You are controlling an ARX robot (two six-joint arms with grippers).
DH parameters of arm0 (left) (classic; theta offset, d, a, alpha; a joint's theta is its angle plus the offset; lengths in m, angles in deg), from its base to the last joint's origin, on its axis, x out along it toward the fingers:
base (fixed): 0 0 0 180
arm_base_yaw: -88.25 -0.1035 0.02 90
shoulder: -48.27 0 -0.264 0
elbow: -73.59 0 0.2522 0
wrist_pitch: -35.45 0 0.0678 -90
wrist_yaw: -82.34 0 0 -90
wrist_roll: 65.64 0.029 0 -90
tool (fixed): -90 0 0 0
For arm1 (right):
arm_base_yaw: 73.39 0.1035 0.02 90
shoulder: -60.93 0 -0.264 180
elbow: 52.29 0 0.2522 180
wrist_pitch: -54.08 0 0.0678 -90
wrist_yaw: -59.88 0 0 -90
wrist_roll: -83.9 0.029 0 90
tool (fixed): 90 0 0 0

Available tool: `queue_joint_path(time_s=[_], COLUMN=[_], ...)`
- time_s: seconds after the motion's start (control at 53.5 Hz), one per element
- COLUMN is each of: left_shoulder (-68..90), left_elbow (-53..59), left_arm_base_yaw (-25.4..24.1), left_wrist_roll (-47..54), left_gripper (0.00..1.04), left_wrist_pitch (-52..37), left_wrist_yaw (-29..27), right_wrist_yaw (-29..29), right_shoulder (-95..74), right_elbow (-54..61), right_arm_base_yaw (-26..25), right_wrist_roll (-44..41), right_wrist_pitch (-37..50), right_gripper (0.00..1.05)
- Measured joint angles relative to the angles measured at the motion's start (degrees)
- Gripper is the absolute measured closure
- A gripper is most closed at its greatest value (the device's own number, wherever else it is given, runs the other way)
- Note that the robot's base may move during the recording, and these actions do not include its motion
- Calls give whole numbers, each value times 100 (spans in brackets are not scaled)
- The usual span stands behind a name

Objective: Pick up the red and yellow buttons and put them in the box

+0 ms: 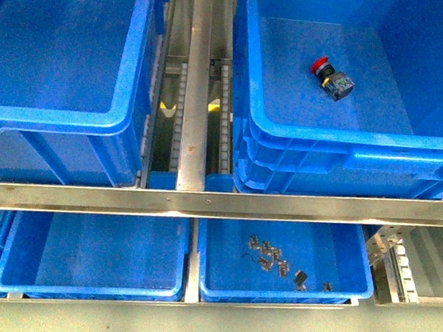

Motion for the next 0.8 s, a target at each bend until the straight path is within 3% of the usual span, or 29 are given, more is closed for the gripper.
queue_joint_path(time_s=[0.598,0.691,0.804], left_shoulder=[0,0,0], left_elbow=[0,0,0], left_arm_base_yaw=[0,0,0], left_wrist_roll=[0,0,0], left_gripper=[102,102,102], left_wrist_pitch=[0,0,0], left_wrist_yaw=[0,-2,0], right_wrist_yaw=[0,11,13], right_shoulder=[1078,1762,2063], right_elbow=[0,-2,-2], right_arm_base_yaw=[0,0,0], right_wrist_roll=[0,0,-2], right_wrist_pitch=[-1075,-1958,-2074], right_gripper=[101,101,101])
